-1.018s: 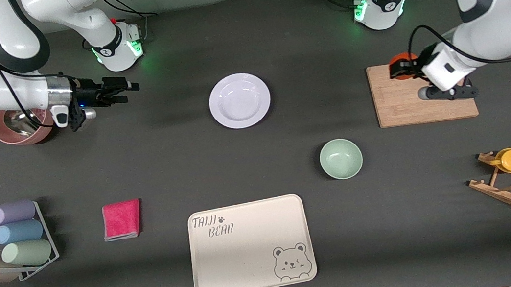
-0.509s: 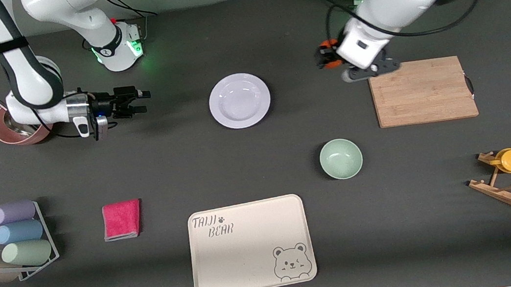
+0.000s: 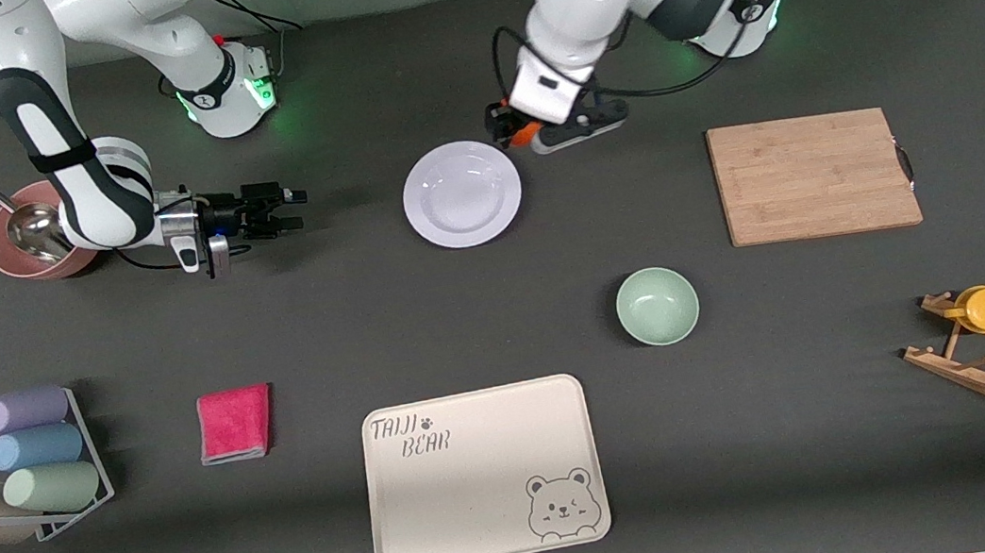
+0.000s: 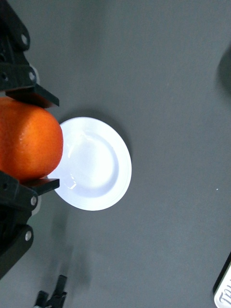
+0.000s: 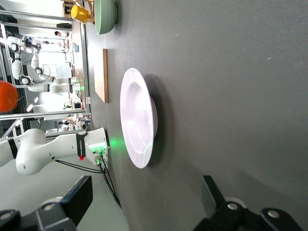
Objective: Place orange and plate with both arms
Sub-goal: 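Lift the orange with the left gripper and carry it over the plate, then lower the orange onto the plate and open the left gripper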
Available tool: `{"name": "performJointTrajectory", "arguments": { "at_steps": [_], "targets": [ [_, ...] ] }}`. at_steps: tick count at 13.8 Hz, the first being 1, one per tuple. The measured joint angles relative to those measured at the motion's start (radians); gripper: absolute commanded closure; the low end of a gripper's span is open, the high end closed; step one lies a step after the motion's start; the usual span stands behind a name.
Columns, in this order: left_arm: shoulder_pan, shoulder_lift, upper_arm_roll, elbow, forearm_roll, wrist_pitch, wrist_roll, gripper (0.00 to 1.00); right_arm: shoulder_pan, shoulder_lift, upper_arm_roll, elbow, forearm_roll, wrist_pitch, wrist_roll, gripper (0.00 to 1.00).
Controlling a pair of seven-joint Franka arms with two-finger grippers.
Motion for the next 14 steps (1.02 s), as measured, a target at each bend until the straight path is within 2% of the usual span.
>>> {"name": "performJointTrajectory", "arguments": {
  "at_steps": [3,8,14],
  "targets": [
    [-0.09,0.134,0.0,-0.002,0.145,0.129,-0.164,1.0,0.0,0.05,0.0,0.0,0.039,-0.007,-0.058,0.0],
    [-0.177,0.352,0.005,0.013,0.379,0.266,-0.338,1.0,0.0,0.108,0.0,0.005,0.047,-0.037,-0.078,0.0],
    [-0.214,0.547,0.024,0.151,0.545,0.274,-0.451,1.0,-0.001,0.144,0.0,0.01,0.048,-0.037,-0.079,0.0]
  ]
}}
